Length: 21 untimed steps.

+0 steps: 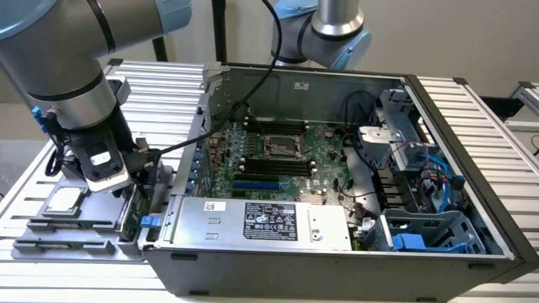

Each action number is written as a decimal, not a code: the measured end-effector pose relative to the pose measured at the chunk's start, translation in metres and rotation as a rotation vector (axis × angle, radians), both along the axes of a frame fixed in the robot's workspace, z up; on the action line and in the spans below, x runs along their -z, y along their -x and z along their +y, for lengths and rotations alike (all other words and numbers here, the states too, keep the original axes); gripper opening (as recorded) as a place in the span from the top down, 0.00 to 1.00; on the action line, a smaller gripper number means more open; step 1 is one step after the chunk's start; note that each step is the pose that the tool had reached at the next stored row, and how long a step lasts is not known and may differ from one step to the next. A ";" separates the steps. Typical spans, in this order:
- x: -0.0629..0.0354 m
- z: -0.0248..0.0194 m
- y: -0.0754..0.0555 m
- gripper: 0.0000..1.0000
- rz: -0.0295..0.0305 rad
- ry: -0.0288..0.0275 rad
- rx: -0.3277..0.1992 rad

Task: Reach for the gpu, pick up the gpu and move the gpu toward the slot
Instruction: 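Pick up the gpu and move the gpu toward the slot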

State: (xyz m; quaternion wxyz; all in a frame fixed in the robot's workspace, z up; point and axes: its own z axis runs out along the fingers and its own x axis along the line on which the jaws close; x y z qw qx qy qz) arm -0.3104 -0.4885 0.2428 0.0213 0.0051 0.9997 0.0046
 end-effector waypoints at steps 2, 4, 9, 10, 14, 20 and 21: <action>0.0002 0.0000 0.000 0.46 -0.0005 0.0001 0.002; 0.0004 0.0000 0.000 0.46 -0.0008 0.0000 0.005; 0.0007 0.0001 0.000 0.46 -0.0020 -0.0010 0.010; 0.0007 0.0001 0.000 0.49 -0.0022 -0.0012 0.011; 0.0007 0.0000 0.000 0.55 -0.0024 -0.0014 0.011; 0.0007 0.0000 -0.001 0.71 -0.0030 -0.0014 0.011; 0.0007 0.0000 -0.001 0.71 -0.0030 -0.0015 0.011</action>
